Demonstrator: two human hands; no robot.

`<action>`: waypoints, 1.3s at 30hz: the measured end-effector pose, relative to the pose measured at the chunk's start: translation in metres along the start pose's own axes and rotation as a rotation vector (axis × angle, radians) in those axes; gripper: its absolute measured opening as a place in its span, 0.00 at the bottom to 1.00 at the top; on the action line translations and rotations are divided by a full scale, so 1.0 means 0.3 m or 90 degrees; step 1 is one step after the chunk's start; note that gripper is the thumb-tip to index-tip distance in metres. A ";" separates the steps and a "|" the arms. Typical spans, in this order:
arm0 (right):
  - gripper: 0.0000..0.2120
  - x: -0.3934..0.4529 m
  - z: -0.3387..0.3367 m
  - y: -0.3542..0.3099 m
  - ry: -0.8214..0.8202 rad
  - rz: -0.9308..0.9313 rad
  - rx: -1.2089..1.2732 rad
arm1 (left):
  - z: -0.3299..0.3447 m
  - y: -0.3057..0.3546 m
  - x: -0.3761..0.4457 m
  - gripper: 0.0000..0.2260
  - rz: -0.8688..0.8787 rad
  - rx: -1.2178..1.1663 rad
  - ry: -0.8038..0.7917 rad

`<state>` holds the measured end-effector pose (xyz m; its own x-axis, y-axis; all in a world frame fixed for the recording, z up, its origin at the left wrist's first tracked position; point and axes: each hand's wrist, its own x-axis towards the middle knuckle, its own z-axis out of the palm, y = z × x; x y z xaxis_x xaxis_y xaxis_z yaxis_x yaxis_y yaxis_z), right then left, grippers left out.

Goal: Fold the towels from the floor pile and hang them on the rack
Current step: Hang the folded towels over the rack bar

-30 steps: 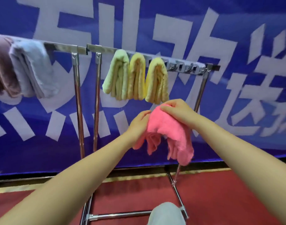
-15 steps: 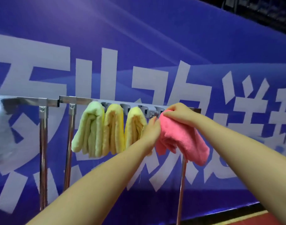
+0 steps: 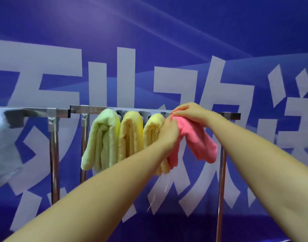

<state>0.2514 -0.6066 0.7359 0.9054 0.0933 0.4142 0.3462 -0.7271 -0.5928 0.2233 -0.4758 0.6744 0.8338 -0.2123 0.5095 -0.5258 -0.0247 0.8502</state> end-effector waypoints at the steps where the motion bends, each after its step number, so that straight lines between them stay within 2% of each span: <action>1: 0.06 0.005 0.008 0.022 0.016 -0.002 0.051 | 0.004 -0.009 0.006 0.15 -0.001 0.014 -0.001; 5: 0.05 0.006 0.019 0.062 0.052 0.022 0.249 | 0.015 -0.050 0.020 0.23 -0.011 0.018 0.015; 7: 0.04 0.008 0.038 0.064 0.096 0.030 0.268 | 0.016 -0.061 0.011 0.22 0.003 0.036 0.029; 10: 0.07 0.023 0.056 0.062 0.231 0.014 0.107 | 0.016 -0.069 -0.007 0.19 0.024 0.050 0.053; 12: 0.04 0.007 0.059 0.044 0.294 -0.003 0.014 | 0.018 -0.080 -0.012 0.17 0.026 0.034 0.060; 13: 0.02 -0.010 0.064 0.034 0.297 -0.007 -0.004 | 0.014 -0.084 -0.012 0.17 0.024 0.010 0.060; 16: 0.16 -0.069 0.092 0.036 0.294 0.001 -0.044 | -0.002 -0.091 -0.022 0.16 -0.007 -0.065 0.054; 17: 0.18 -0.091 0.105 0.036 0.296 0.004 -0.036 | -0.007 -0.092 -0.034 0.17 -0.008 -0.070 0.038; 20: 0.16 -0.127 0.134 0.033 0.288 0.043 0.027 | -0.015 -0.083 -0.074 0.19 -0.003 -0.058 -0.004; 24: 0.15 -0.149 0.125 0.011 0.250 0.089 0.165 | -0.023 -0.074 -0.119 0.17 -0.011 0.002 -0.058; 28: 0.17 -0.138 0.069 0.003 0.182 0.210 0.298 | -0.032 -0.072 -0.130 0.13 0.004 0.050 -0.042; 32: 0.14 -0.099 0.015 -0.043 0.178 0.216 0.219 | -0.029 -0.073 -0.107 0.15 0.041 0.056 -0.020; 35: 0.14 -0.087 -0.025 -0.029 0.215 0.184 0.306 | -0.027 -0.060 -0.091 0.16 0.057 0.047 0.009; 39: 0.08 -0.087 0.021 0.005 0.159 0.227 0.229 | -0.006 -0.061 -0.075 0.17 0.028 0.005 0.052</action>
<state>0.2299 -0.6058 0.7199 0.9113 -0.3112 0.2695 0.1307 -0.4021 -0.9062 0.2147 -0.4687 0.6476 0.8207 -0.1334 0.5556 -0.5631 -0.0241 0.8260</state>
